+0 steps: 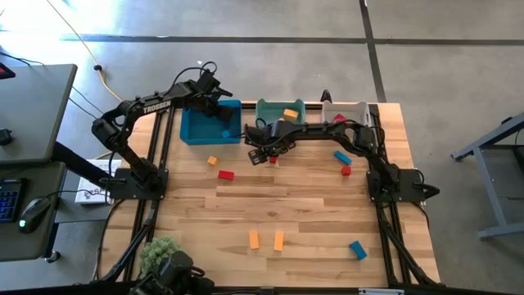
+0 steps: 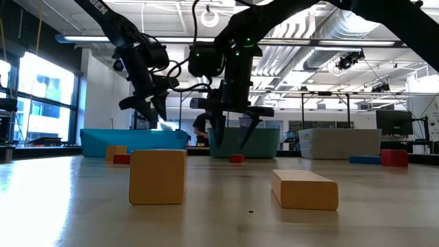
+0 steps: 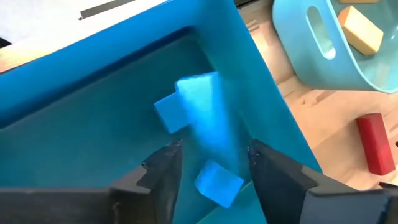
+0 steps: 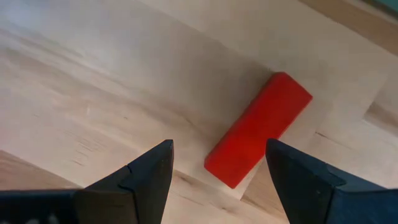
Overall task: Sort & place blocks by color
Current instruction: Put the blue block into the blue bin, then put the red block into the grey bin
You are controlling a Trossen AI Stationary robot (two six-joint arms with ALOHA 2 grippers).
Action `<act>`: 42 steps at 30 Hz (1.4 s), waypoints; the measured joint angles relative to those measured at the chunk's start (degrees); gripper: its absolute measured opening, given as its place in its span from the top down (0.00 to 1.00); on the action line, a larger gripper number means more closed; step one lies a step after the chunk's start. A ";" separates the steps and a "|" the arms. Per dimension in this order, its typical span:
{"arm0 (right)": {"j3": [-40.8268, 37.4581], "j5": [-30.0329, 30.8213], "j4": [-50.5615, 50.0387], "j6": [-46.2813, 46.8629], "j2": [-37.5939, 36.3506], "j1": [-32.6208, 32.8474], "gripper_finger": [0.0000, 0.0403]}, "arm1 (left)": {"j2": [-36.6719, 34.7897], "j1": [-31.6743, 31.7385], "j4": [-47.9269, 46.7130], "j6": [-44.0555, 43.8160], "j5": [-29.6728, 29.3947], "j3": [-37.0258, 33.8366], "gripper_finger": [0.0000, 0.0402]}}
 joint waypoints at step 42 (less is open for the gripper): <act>0.28 -2.78 -1.87 12.58 4.60 -1.30 0.62 | -0.07 -0.35 -0.44 2.60 0.21 0.00 0.49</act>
